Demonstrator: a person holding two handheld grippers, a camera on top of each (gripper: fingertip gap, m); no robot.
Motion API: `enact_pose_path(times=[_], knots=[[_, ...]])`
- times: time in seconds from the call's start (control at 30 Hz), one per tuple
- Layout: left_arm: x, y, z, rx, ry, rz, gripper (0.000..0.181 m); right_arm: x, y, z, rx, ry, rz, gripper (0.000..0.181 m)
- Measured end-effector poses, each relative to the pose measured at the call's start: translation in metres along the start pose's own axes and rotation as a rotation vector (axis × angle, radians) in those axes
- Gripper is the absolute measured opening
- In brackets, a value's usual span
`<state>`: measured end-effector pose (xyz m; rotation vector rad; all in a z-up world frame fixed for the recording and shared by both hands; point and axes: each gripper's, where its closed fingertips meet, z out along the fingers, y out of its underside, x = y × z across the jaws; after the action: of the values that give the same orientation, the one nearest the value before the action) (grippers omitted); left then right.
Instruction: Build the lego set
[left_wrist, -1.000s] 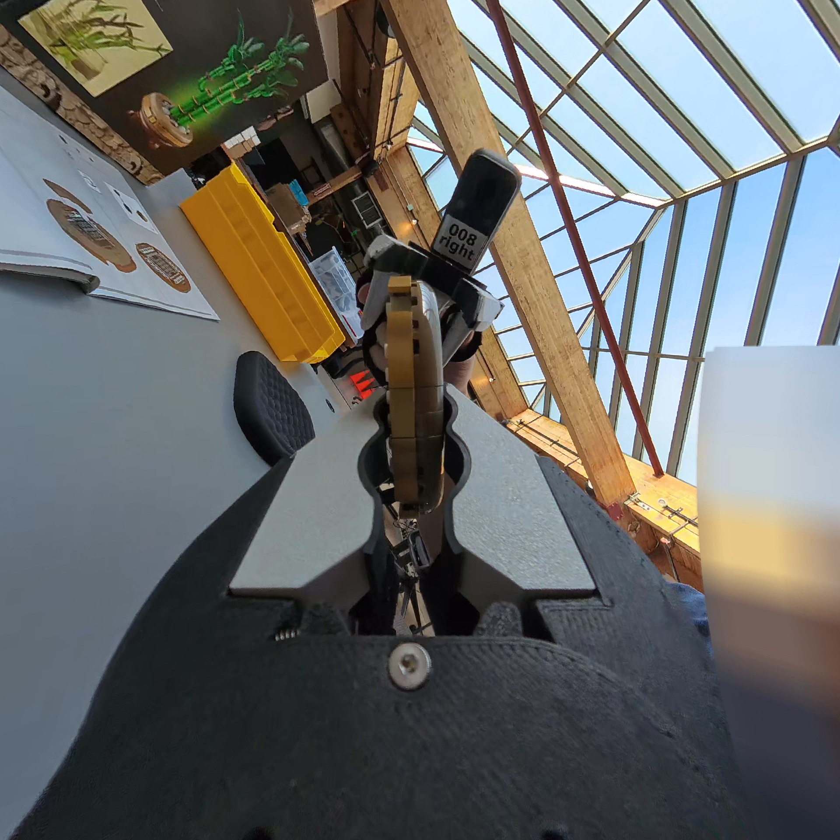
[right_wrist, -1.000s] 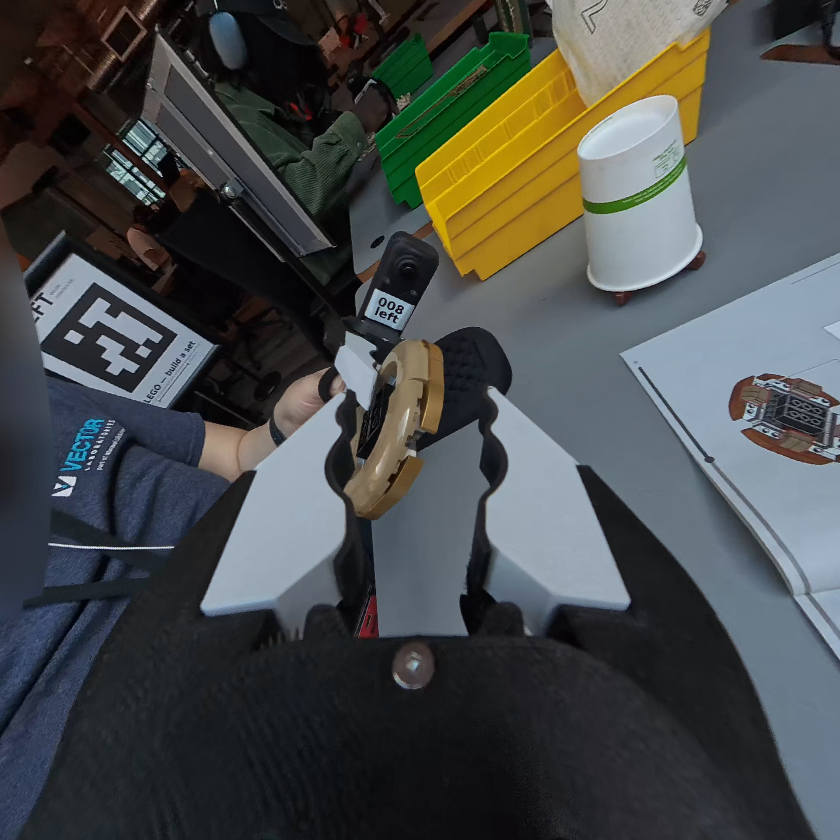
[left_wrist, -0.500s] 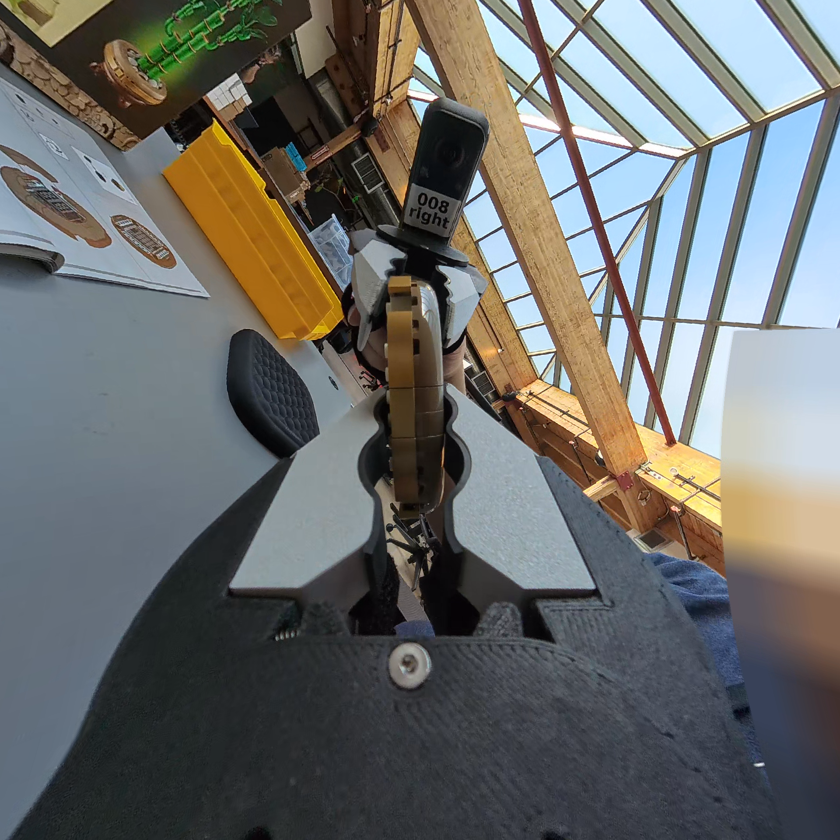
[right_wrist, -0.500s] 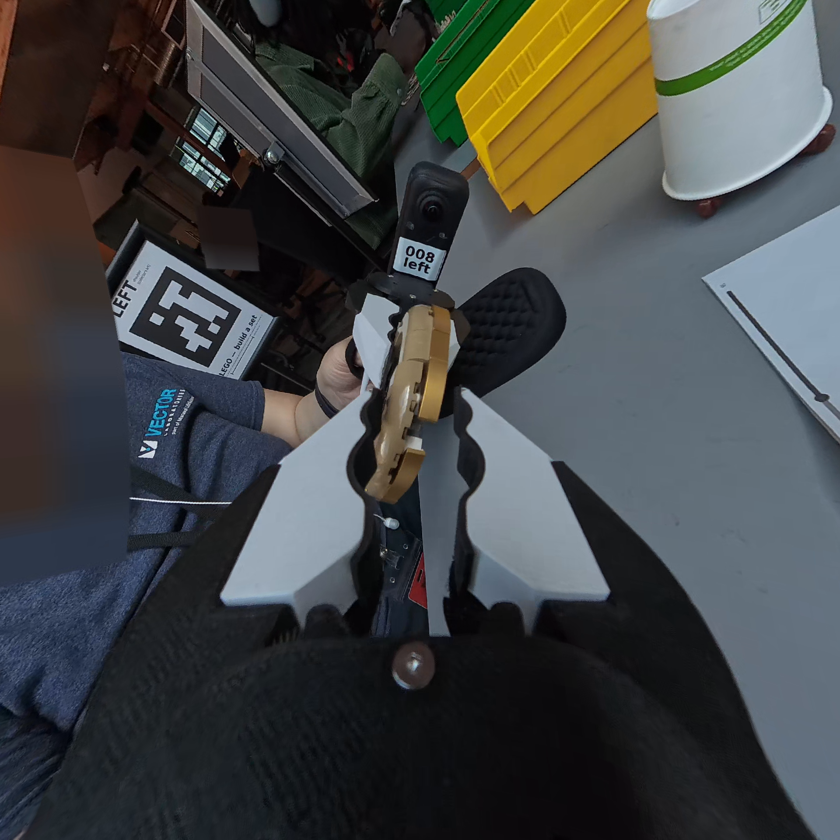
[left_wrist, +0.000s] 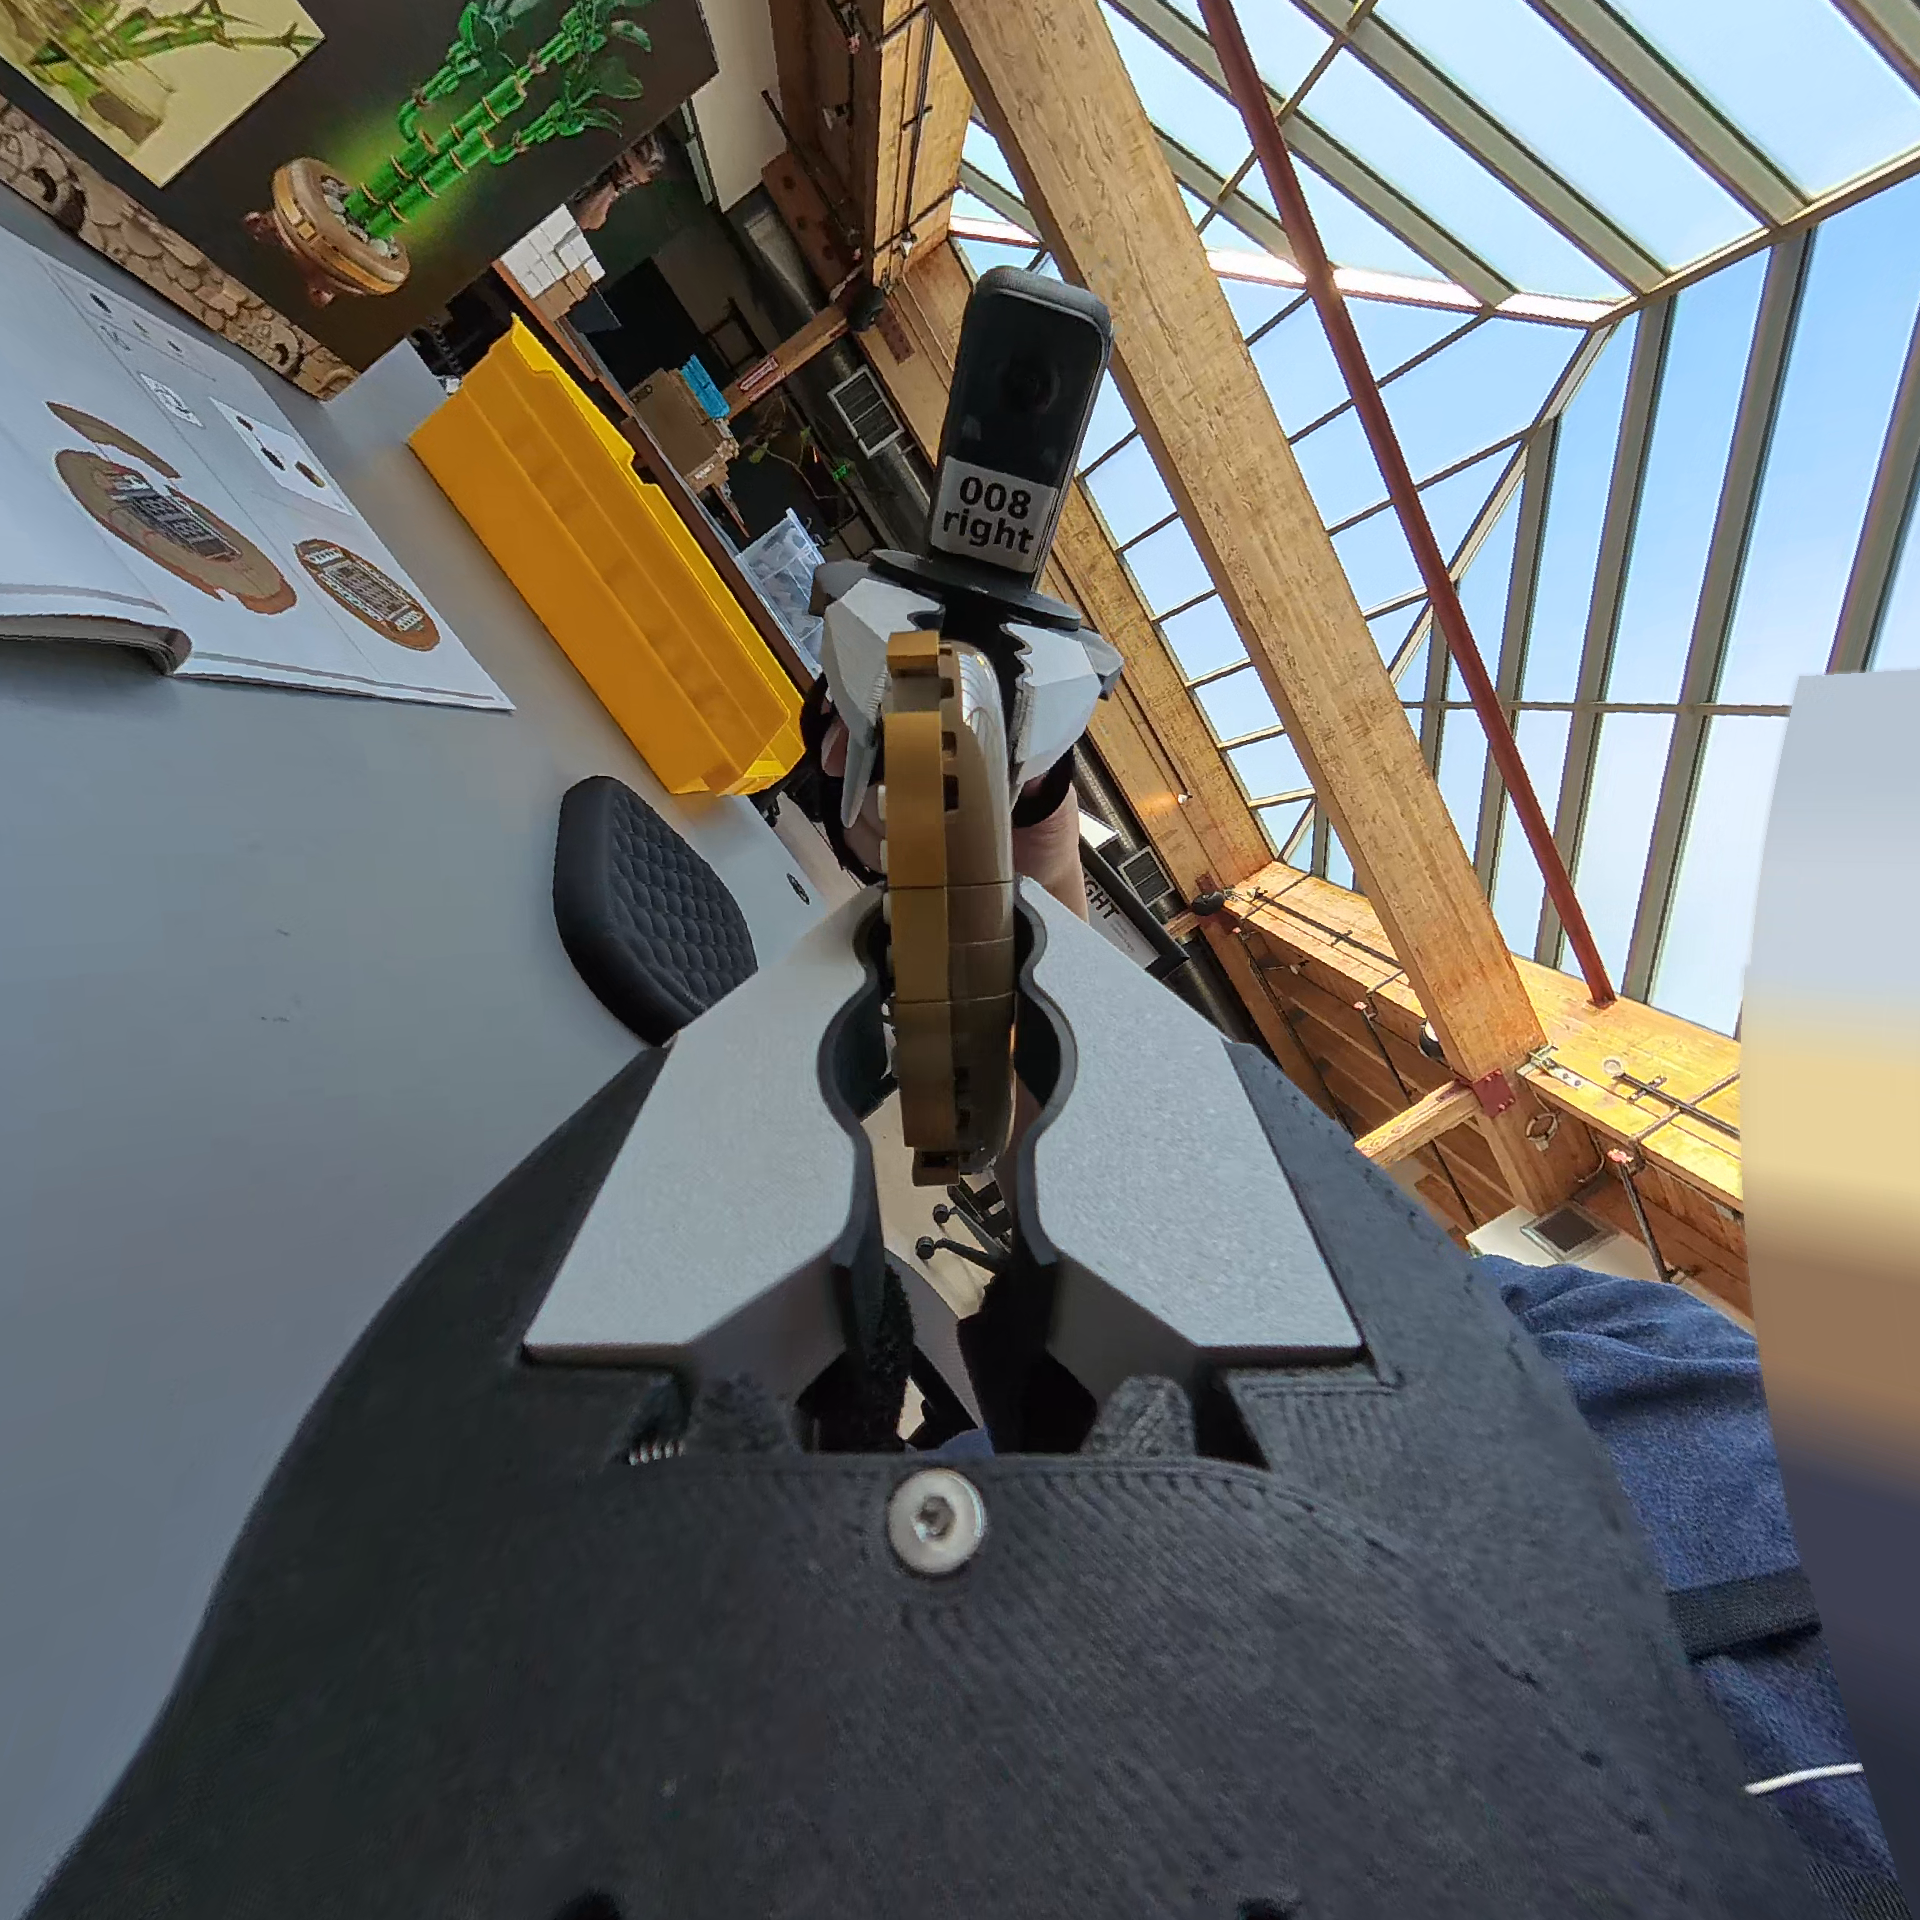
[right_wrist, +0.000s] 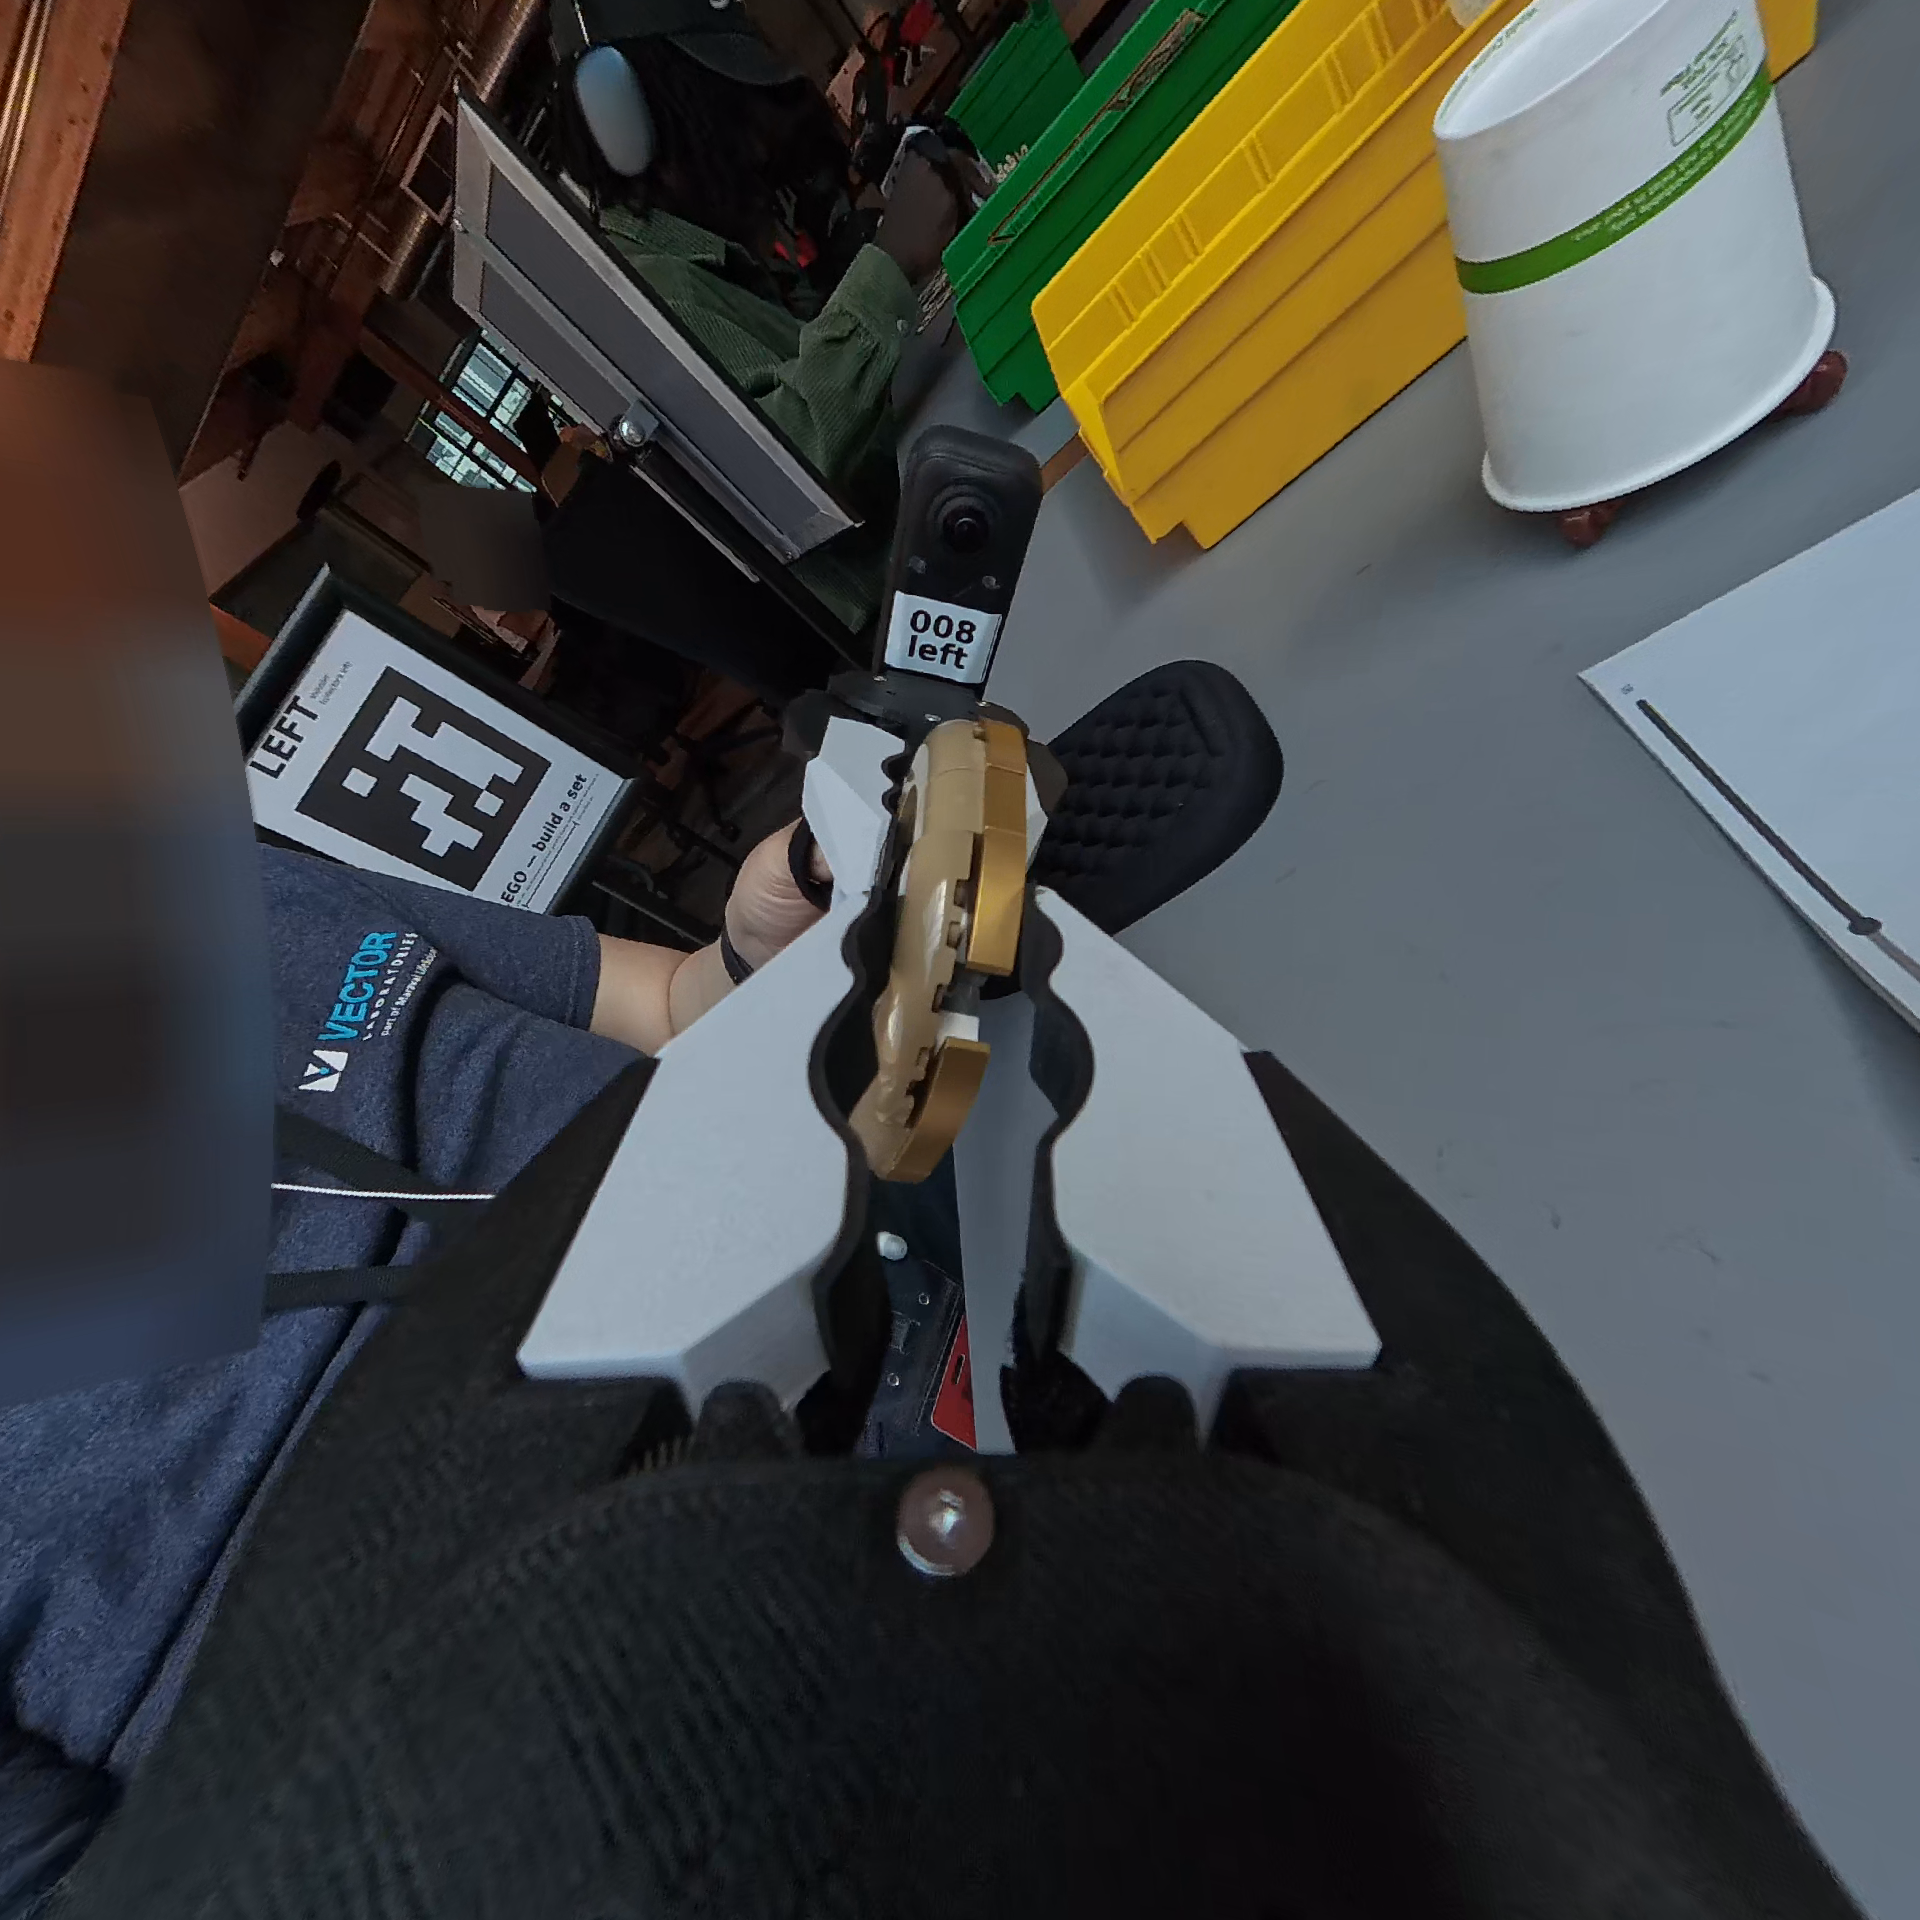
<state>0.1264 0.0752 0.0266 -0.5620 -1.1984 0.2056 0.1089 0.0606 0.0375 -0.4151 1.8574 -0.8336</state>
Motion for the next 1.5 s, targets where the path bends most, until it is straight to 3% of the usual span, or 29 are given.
enact_pose_path(times=[0.33,0.77,1.03,1.17,1.2,1.23,1.27,1.33,1.5], knots=[[0.017,-0.003,0.001,-0.006,0.009,0.158,0.018,-0.019,-0.008,-0.002,0.069,-0.098,0.008,0.022],[0.034,-0.003,0.002,-0.006,-0.001,0.343,0.017,-0.039,-0.013,-0.004,0.072,-0.047,-0.141,0.021],[0.04,-0.004,0.001,-0.008,-0.018,0.4,0.017,-0.045,-0.014,-0.003,0.08,-0.027,-0.163,0.02],[0.044,-0.006,-0.001,0.001,0.025,0.36,0.017,-0.048,-0.018,-0.002,0.116,-0.081,-0.088,0.02],[0.047,-0.008,-0.002,0.013,0.047,0.341,0.017,-0.051,-0.021,-0.003,0.132,-0.108,-0.086,0.024],[0.049,-0.011,-0.004,0.033,0.064,0.324,0.017,-0.051,-0.023,-0.004,0.146,-0.112,-0.063,0.047],[0.049,-0.014,-0.006,0.05,0.069,0.311,0.018,-0.05,-0.023,-0.005,0.151,-0.107,-0.042,0.057],[0.047,-0.018,-0.01,0.064,0.054,0.309,0.018,-0.048,-0.019,-0.009,0.161,-0.099,-0.043,0.04],[0.046,-0.019,-0.011,0.067,0.05,0.309,0.017,-0.045,-0.008,-0.002,0.168,-0.115,0.021,0.028]])
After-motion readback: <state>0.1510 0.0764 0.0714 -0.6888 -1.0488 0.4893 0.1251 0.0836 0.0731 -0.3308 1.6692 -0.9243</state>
